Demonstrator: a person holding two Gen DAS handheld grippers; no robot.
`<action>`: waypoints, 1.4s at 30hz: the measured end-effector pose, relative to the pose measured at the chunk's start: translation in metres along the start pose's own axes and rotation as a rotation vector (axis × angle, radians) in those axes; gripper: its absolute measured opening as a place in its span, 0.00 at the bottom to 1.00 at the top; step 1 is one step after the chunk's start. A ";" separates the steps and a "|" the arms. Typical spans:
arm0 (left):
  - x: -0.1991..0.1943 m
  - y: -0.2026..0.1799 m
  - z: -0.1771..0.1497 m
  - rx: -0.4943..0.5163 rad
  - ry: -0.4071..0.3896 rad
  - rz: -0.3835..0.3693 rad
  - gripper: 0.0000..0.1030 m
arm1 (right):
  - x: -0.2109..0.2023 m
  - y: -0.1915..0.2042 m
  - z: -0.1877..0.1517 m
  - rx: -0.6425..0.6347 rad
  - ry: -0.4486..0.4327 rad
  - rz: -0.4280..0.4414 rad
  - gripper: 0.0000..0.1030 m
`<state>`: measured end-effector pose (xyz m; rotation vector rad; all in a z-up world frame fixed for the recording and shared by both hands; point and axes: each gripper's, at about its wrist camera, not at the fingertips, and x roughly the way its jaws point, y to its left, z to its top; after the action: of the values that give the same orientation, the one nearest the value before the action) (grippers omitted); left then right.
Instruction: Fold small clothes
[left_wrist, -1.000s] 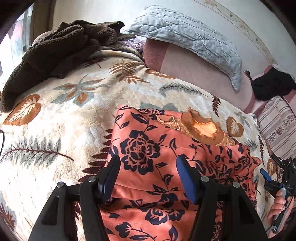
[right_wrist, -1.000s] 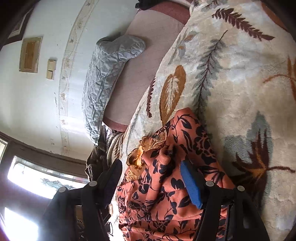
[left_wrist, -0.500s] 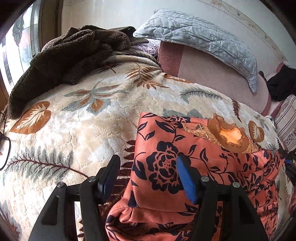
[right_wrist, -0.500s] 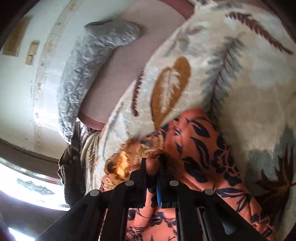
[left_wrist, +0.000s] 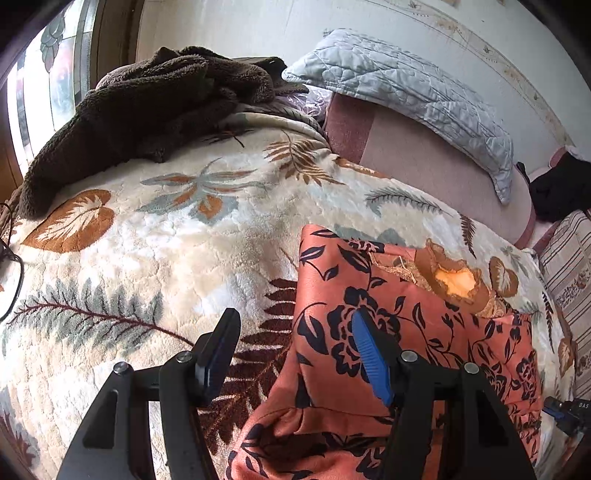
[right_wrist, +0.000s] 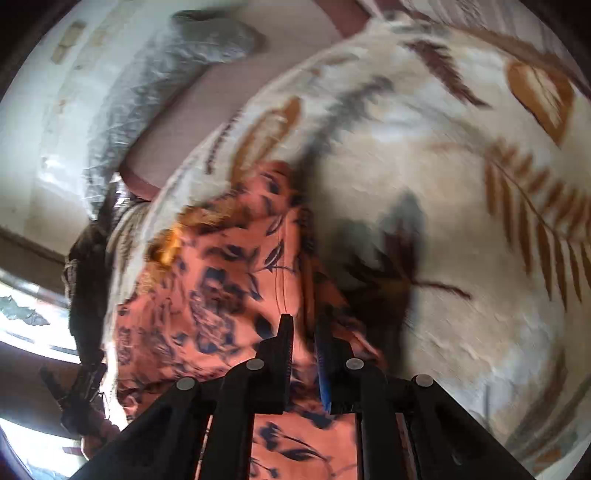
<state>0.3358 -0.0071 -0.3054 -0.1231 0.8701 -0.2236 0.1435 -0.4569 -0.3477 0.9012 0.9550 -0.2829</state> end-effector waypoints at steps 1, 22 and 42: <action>0.000 -0.004 -0.001 0.021 -0.003 0.001 0.62 | -0.005 -0.010 -0.004 0.023 -0.029 -0.004 0.14; 0.059 -0.042 -0.011 0.146 0.163 0.101 0.70 | 0.100 0.106 -0.002 -0.187 0.071 0.090 0.20; -0.116 0.058 -0.085 0.041 0.053 0.055 0.83 | -0.101 -0.020 -0.083 -0.190 -0.210 0.191 0.79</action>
<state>0.2068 0.0759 -0.2848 -0.0550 0.9195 -0.1939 0.0254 -0.4223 -0.2988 0.7650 0.6837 -0.1177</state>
